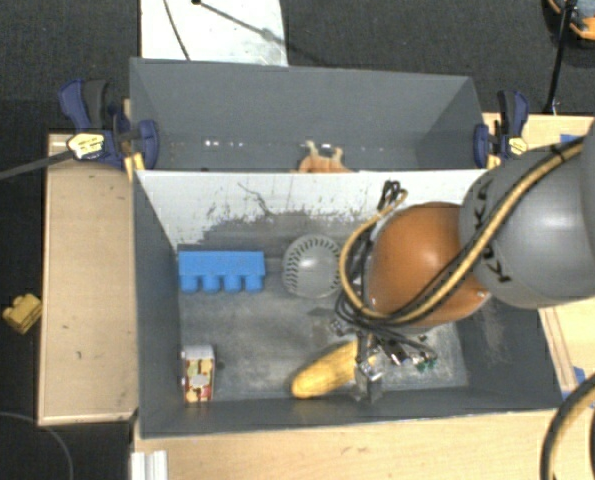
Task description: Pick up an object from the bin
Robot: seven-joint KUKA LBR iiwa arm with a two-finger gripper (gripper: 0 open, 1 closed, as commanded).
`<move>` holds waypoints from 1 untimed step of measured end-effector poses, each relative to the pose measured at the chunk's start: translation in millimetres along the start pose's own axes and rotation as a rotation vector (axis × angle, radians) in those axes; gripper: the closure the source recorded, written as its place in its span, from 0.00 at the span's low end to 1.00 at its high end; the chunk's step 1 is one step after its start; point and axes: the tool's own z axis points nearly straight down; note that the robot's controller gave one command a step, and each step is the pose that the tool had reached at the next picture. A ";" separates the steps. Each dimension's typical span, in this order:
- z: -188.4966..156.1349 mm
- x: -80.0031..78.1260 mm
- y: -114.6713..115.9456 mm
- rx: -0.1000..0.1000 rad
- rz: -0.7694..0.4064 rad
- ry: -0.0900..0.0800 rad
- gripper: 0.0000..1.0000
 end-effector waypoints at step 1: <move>13.8 0.8 3.9 -0.002 -0.220 0.003 1.00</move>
Offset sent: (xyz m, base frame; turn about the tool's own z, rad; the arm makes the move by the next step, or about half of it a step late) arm 0.0000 0.0000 0.0000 0.0000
